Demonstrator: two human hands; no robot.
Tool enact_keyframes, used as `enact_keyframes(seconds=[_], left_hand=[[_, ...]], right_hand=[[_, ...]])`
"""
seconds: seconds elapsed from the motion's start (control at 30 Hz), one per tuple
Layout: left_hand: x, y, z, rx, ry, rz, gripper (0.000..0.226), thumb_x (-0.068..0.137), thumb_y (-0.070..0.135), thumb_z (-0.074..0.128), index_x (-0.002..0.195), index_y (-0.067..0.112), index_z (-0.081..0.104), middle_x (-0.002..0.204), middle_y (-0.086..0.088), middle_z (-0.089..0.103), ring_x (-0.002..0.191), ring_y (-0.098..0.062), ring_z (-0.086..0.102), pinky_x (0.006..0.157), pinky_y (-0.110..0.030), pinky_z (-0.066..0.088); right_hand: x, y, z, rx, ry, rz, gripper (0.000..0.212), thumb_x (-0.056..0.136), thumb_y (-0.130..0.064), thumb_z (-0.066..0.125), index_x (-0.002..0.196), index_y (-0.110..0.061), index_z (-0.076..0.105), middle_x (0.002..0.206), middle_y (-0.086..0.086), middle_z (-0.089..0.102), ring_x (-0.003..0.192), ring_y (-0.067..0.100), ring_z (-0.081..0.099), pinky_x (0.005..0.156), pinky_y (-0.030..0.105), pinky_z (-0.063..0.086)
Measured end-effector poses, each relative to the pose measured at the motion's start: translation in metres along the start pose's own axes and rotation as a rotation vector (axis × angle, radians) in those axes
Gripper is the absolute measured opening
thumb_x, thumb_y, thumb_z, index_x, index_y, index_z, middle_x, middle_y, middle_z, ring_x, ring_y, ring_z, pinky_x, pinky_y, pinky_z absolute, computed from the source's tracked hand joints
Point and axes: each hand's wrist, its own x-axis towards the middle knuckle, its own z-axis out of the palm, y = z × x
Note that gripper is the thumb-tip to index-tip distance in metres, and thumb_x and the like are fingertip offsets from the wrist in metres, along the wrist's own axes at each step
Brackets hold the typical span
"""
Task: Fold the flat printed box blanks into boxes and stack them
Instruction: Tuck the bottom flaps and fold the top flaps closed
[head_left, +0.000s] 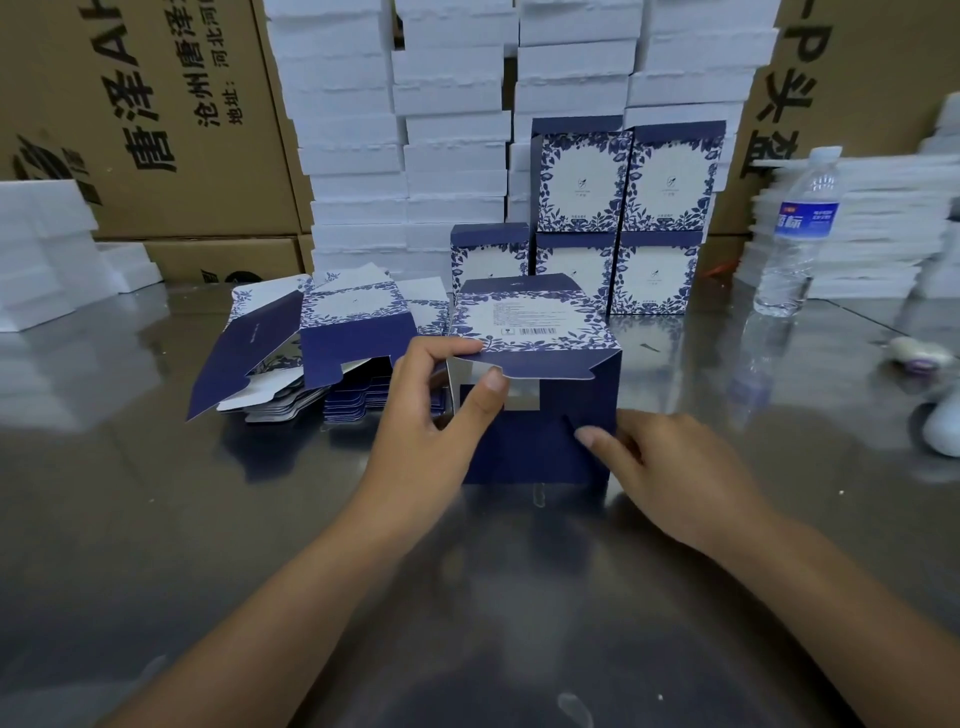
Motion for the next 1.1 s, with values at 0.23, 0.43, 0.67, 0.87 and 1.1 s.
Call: enact_keyframes(seconds=[0.23,0.43,0.67,0.87,1.1], left_hand=[[0.0,-0.004,0.0,0.005,0.003,0.016,0.041,0.068,0.061,0.055,0.103,0.04,0.054,0.115,0.005,0.055,0.102,-0.001,0.053,0.074,-0.005,0.037],[0.003,-0.004,-0.001,0.006,0.039,0.015,0.043,0.067,0.062,0.053,0.102,0.037,0.055,0.111,0.01,0.057,0.099,0.002,0.053,0.077,-0.01,0.037],[0.004,-0.003,-0.001,-0.026,0.067,0.02,0.045,0.063,0.062,0.056,0.1,0.037,0.055,0.099,0.018,0.059,0.081,0.011,0.053,0.068,-0.001,0.037],[0.009,0.001,-0.007,-0.041,0.142,0.026,0.045,0.066,0.06,0.052,0.098,0.028,0.055,0.074,0.035,0.057,0.06,0.013,0.05,0.054,-0.003,0.037],[0.011,0.002,-0.01,-0.08,0.177,-0.004,0.03,0.072,0.048,0.055,0.091,0.025,0.056,0.086,0.016,0.058,0.063,0.015,0.049,0.061,0.0,0.036]], right_hand=[[0.002,0.004,0.004,-0.031,-0.018,0.022,0.046,0.095,-0.051,0.034,0.058,-0.023,0.036,0.06,-0.001,0.045,0.064,0.027,0.047,0.055,0.035,0.033],[-0.001,0.008,0.006,-0.059,-0.089,0.011,0.038,0.091,-0.054,0.042,0.072,-0.022,0.05,0.073,-0.007,0.055,0.074,0.018,0.054,0.058,0.031,0.04],[0.0,0.009,0.008,0.023,-0.069,0.036,0.032,0.095,-0.044,0.044,0.075,-0.021,0.054,0.07,-0.006,0.06,0.075,0.021,0.059,0.063,0.032,0.046],[-0.002,0.006,0.006,-0.044,-0.076,0.023,0.049,0.092,-0.059,0.032,0.064,-0.023,0.049,0.062,-0.008,0.055,0.064,0.014,0.052,0.057,0.031,0.042],[-0.001,0.004,0.006,-0.078,-0.075,0.008,0.05,0.094,-0.054,0.026,0.056,-0.022,0.036,0.054,-0.006,0.042,0.057,0.019,0.044,0.052,0.033,0.028]])
